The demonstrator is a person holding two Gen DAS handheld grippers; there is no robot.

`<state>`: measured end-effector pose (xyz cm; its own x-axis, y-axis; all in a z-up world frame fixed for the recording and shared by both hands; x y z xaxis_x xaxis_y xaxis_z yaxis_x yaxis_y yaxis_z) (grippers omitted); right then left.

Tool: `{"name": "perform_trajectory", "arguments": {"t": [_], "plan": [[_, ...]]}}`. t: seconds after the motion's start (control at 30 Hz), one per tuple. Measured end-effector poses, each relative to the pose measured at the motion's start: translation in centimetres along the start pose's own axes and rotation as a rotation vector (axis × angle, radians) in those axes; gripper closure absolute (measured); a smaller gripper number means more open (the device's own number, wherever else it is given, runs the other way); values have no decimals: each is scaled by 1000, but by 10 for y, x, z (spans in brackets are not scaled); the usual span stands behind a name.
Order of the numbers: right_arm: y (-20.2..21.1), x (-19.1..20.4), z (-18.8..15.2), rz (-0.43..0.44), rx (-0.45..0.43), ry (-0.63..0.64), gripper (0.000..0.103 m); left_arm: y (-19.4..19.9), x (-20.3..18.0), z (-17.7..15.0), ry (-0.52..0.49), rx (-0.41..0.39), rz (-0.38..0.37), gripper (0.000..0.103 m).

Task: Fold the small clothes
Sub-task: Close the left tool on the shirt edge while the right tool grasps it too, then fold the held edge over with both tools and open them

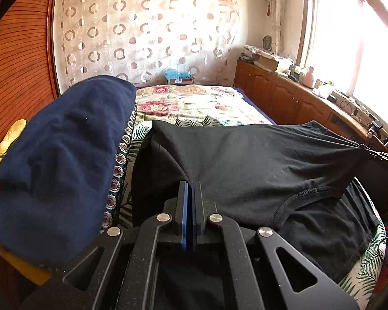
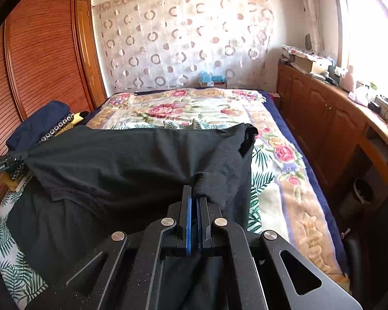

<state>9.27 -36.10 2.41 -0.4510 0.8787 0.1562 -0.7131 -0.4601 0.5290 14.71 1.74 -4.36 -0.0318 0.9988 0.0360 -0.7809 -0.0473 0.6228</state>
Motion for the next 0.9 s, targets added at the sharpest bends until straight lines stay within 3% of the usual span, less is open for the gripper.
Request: {"name": "perform_trajectory", "arguments": {"t": [0.27, 0.53, 0.73, 0.9], "plan": [[35, 13, -13, -9, -50, 19, 100, 32, 18, -4, 25, -54, 9, 100], [64, 25, -39, -7, -55, 37, 100, 69, 24, -32, 26, -68, 4, 100], [81, 32, -54, 13, -33, 20, 100, 79, 22, -56, 9, -30, -6, 100], [56, 23, -83, 21, 66, -28, 100, 57, 20, -76, -12, 63, 14, 100]]}}
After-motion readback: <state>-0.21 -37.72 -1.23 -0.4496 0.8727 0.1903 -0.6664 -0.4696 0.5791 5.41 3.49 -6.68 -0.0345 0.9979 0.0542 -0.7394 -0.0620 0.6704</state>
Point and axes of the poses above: each gripper's, at about its wrist camera, not at the fingertips, and y roughly against the way its jaws point, x to its left, z to its top, the point moved 2 cm from there along -y, roughly the way its jaws point, and after that the axes turned 13 degrees about z, right-handed, at the moved point
